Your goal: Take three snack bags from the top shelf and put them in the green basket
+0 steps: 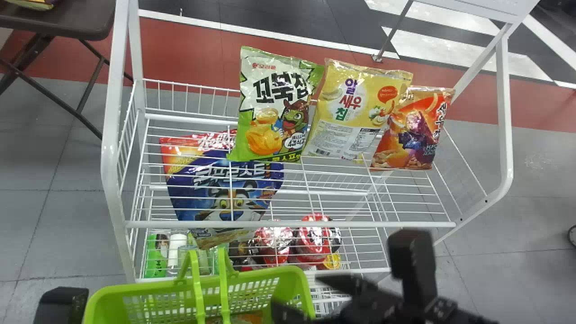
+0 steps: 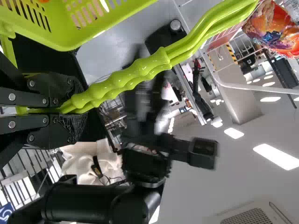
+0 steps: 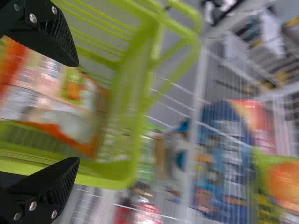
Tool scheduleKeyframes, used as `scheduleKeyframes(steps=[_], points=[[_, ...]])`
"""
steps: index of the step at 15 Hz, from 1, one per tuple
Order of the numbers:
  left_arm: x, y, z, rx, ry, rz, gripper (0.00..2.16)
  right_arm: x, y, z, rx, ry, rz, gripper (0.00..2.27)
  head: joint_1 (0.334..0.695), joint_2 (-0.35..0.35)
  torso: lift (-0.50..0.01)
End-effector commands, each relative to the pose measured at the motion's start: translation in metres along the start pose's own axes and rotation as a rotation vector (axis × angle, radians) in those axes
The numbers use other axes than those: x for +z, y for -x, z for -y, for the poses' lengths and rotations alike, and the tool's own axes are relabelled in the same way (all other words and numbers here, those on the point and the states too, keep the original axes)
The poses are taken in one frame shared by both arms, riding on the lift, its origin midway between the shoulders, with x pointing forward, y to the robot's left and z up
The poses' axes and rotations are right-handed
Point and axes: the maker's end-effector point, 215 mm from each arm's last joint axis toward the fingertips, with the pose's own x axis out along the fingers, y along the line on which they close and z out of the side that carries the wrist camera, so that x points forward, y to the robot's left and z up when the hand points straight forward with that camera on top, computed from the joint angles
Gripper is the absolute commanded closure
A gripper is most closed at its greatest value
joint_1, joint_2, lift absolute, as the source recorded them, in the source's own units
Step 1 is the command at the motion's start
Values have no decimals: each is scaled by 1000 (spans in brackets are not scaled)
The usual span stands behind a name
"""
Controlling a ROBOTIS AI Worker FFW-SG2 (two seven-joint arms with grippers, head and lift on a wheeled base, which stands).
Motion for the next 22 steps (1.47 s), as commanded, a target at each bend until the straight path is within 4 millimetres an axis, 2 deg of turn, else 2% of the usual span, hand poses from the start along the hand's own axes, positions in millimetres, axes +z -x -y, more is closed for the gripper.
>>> scheduleKeyframes(steps=[1, 4, 8, 10, 13, 18, 19, 20, 21, 22], points=[[-3, -5, 1, -5, 0, -9, 1166, 81, -8, 25, 7, 32, 265, 56, 695, -350, -40], [-4, -6, 2, -10, 3, -10, 1166, 136, -27, 47, 17, 20, 419, 63, 695, -350, -40], [-5, -5, 2, -12, 1, -11, 1163, 190, -61, 72, -141, 93, 581, 70, 695, -350, -40], [-3, -1, 1, -14, -5, -7, 1163, 211, -80, 95, -193, 92, 609, 83, 695, -350, -40], [-1, 3, -3, -16, -1, 6, 1163, 225, -109, 107, -245, 124, 583, 87, 695, -350, -40], [6, 8, -8, -3, -13, 16, 1163, 219, -160, 140, -277, 99, 479, 100, 695, -350, -40], [8, 9, -10, -3, -12, 18, 1163, 216, -168, 145, -282, 103, 459, 205, 695, -350, -40], [9, 10, -11, -2, -14, 17, 1163, 216, -175, 143, -266, 111, 445, 626, 695, -350, -40], [10, 11, -12, 0, -14, 19, 1163, 213, -181, 138, -254, 110, 425, 1538, 695, -349, -40], [11, 13, -14, 2, -13, 23, 1163, 210, -184, 134, -243, 109, 413, 1986, 695, -341, -40]])
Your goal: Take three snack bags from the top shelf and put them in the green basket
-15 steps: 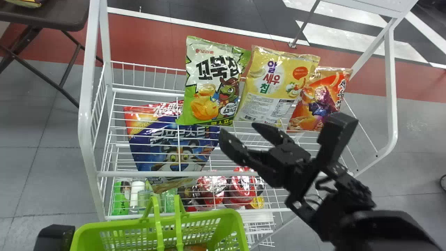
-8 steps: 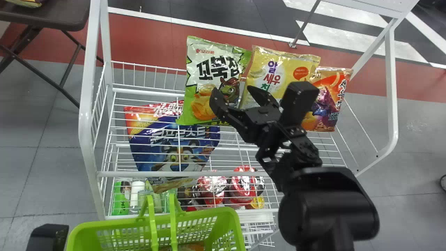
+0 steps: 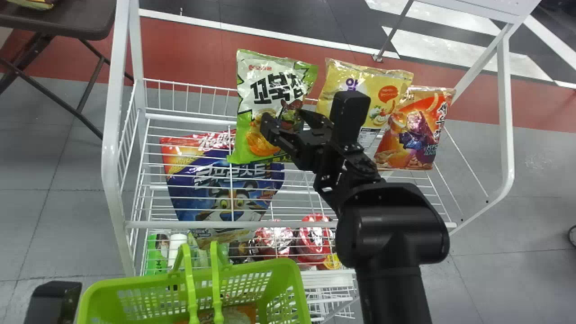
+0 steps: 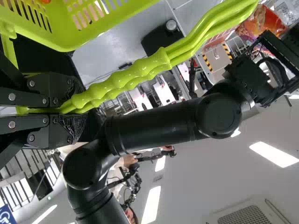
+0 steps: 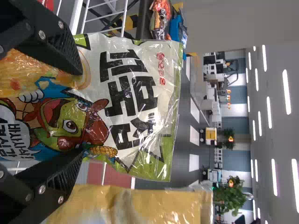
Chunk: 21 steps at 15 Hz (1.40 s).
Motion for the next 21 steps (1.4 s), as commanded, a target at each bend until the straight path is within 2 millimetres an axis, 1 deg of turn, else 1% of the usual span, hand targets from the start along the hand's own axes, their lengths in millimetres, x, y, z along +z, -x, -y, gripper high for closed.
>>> scheduleKeyframes(steps=[1, 2, 4, 5, 6, 7, 9, 10, 11, 13, 14, 15, 17, 18, 19, 20, 21], points=[[5, 3, -3, 5, -3, 7, 1163, -7, -3, -14, 36, -11, -29, 2064, 695, -334, -40], [6, 4, -4, 7, -5, 7, 1163, -9, -1, -18, 47, -11, -42, 2189, 695, -318, -40], [9, 4, -5, 7, -6, 4, 1163, -2, 8, -23, 61, -8, -27, 2192, 695, -304, -40], [11, 4, -5, 7, -9, 6, 1163, -1, 16, -25, 66, -11, -26, 2192, 695, -300, -40], [12, 4, -6, 6, -9, 6, 1163, 6, 28, -28, 74, -11, -11, 2196, 695, -297, -40], [13, 4, -7, 7, -6, 5, 1163, 12, 41, -29, 75, -12, 0, 2192, 695, -298, -40], [15, 5, -7, 9, -6, 1, 1163, 34, 81, -28, 63, -2, 36, 2192, 695, -304, -40], [16, 5, -8, 12, -3, -1, 1163, 30, 102, -29, 65, -8, 20, 2192, 695, -310, -40], [16, 4, -8, 10, -3, 0, 1163, 35, 123, -27, 66, -27, -3, 2192, 695, -329, -40], [16, 1, -8, 11, -7, -7, 1163, -3, 180, -31, 107, -148, -181, 2189, 695, -350, -40], [15, 0, -7, 9, -6, -9, 1163, -15, 205, -32, 113, -187, -235, 2189, 695, -350, -40], [13, -3, -6, 6, -7, -15, 1163, -22, 233, -36, 132, -220, -262, 2189, 695, -350, -40], [12, -5, -7, 16, -7, -16, 1163, -45, 278, -43, 164, -292, -351, 2189, 695, -350, -40], [12, -6, -7, 14, -6, -17, 1163, -64, 303, -50, 184, -344, -434, 2189, 695, -350, -40], [11, -7, -7, 16, -7, -18, 1163, -77, 321, -57, 211, -396, -499, 2189, 695, -350, -40], [11, -9, -7, 16, -10, -21, 1163, -73, 324, -59, 238, -407, -488, 2189, 695, -350, -40], [9, -13, -6, 14, -12, -28, 1163, -74, 326, -64, 260, -419, -491, 2189, 695, -350, -40]])
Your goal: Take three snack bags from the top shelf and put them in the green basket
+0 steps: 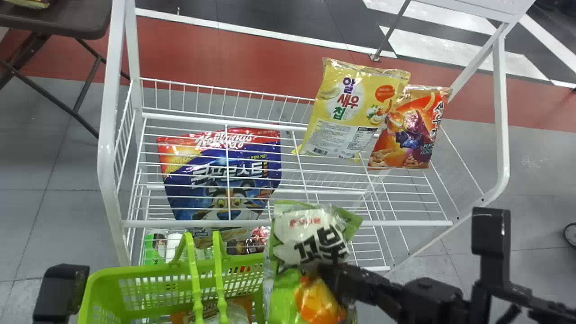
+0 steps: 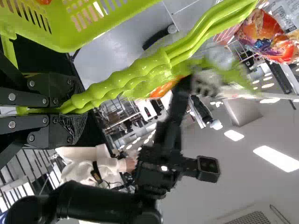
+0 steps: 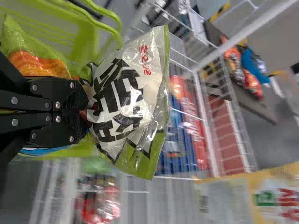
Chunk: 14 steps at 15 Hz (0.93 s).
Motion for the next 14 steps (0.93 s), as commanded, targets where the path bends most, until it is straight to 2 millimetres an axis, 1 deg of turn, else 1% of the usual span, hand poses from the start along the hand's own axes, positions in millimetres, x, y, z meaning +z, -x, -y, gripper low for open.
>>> scheduleKeyframes(steps=[1, 2, 4, 5, 8, 10, 13, 14], points=[[-3, -6, 3, -9, -5, -12, 1163, -15, 1, -4, 29, -38, -31, 2189, 695, -350, -40], [-4, -9, 4, -12, -6, -16, 1163, -28, -4, -10, 59, -63, -60, 2192, 695, -350, -40], [-5, -14, 10, -19, -17, -28, 1163, -48, -20, -9, 73, -103, -109, 2192, 695, -350, -40], [-5, -14, 12, -20, -21, -29, 1163, -58, -29, -12, 84, -116, -135, 2189, 695, -350, -40], [-3, -14, 19, -22, -34, -33, 1163, -101, -59, -19, 101, -162, -241, 2192, 695, -350, -40], [-2, -14, 21, -24, -40, -35, 1163, -120, -75, -29, 125, -164, -299, 2189, 695, -350, -40], [-4, -15, 22, -25, -38, -40, 1163, -153, -90, -47, 175, -185, -384, 2192, 695, -350, -40], [-3, -15, 21, -22, -37, -38, 1163, -167, -95, -54, 197, -207, -415, 2192, 695, -350, -40]])
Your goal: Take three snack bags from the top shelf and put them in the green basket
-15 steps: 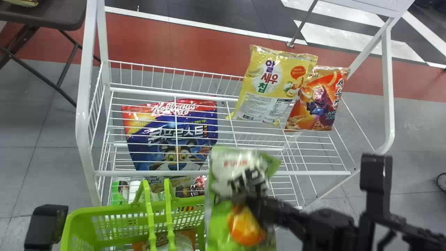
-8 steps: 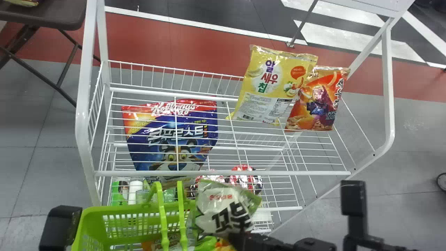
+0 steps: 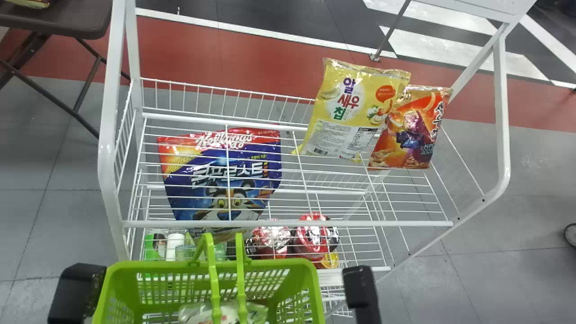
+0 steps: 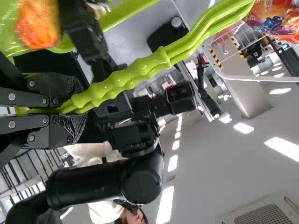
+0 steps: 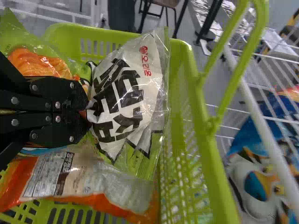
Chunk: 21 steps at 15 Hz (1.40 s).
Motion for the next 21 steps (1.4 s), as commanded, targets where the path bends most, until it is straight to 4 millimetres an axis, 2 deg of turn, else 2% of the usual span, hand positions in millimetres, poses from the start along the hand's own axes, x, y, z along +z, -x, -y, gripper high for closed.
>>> scheduleKeyframes(steps=[1, 4, 5, 6, 7, 10, 16, 17, 19, 21], points=[[0, 0, 0, 0, 3, 0, 1163, -5, -25, -8, 54, 9, -4, 2189, 695, -350, -40], [-1, -1, 0, -1, 6, -4, 1163, 10, -47, -20, 163, -3, 34, 2081, 695, -350, -40], [-2, -1, 1, -1, 9, -6, 1163, 39, -49, -24, 207, 53, 156, 1696, 695, -350, -40], [-2, -1, 2, -1, 9, -6, 1163, 55, -46, -23, 207, 93, 229, 927, 695, -350, -40], [-2, -1, 2, -2, 10, -6, 1163, 58, -43, -18, 192, 106, 241, 36, 695, -350, -40], [-2, 0, 2, 0, 9, -7, 1163, 65, -24, 0, 68, 180, 268, 26, 695, -350, -40], [-3, -4, 1, 4, 8, -11, 1163, 103, 53, 20, -47, 259, 415, 46, 695, -350, -40], [-4, -6, 2, 0, 9, -15, 1163, 118, 66, 26, -75, 285, 469, 49, 695, -350, -40], [-6, -7, 2, -1, 11, -20, 1163, 170, 105, 31, -166, 402, 656, 53, 695, -350, -40], [-8, -8, 2, -2, 14, -23, 1163, 210, 135, 34, -207, 476, 780, 93, 695, -350, -40]])
